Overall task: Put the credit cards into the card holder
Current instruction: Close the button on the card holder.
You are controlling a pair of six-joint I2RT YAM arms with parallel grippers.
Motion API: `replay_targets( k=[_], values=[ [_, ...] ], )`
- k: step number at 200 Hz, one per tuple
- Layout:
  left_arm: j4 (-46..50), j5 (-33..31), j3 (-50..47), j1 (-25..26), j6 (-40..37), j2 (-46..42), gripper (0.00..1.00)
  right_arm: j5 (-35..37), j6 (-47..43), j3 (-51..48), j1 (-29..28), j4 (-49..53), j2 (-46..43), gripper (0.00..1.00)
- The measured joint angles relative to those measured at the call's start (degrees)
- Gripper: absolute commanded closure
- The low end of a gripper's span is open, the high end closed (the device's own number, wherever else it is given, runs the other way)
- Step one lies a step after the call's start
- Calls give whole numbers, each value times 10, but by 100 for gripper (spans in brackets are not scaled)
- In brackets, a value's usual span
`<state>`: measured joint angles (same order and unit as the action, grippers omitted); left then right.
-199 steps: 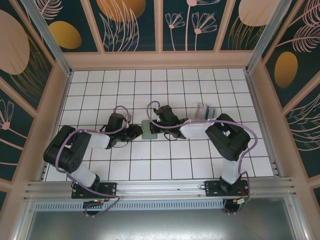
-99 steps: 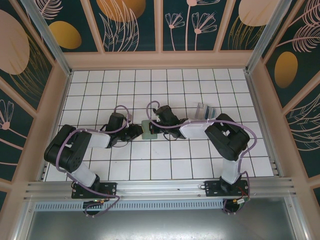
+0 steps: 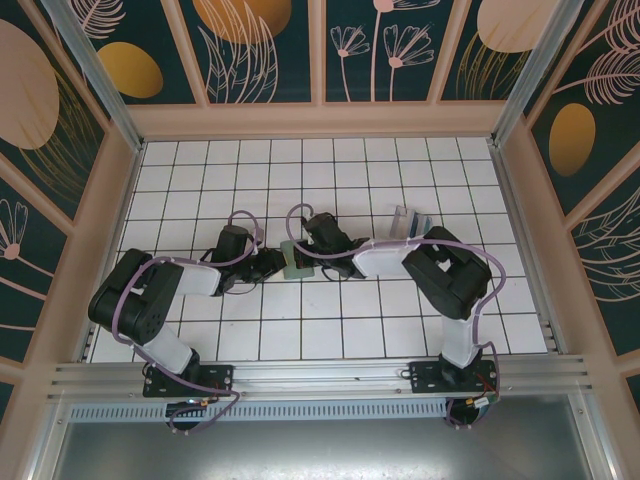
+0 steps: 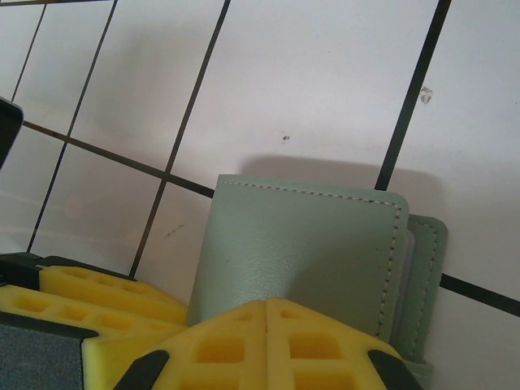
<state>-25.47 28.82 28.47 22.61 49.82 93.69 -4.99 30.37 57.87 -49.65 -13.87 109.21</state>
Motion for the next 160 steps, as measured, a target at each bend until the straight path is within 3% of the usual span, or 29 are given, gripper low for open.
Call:
replay_targets(
  k=[103, 160],
  values=[
    [-4, -4, 0, 0, 21, 6, 78, 170, -33, -47, -79, -51, -10, 100],
    [-49, 3, -6, -1, 55, 21, 78, 169, -36, -145, -87, -149, -53, 99]
  ],
)
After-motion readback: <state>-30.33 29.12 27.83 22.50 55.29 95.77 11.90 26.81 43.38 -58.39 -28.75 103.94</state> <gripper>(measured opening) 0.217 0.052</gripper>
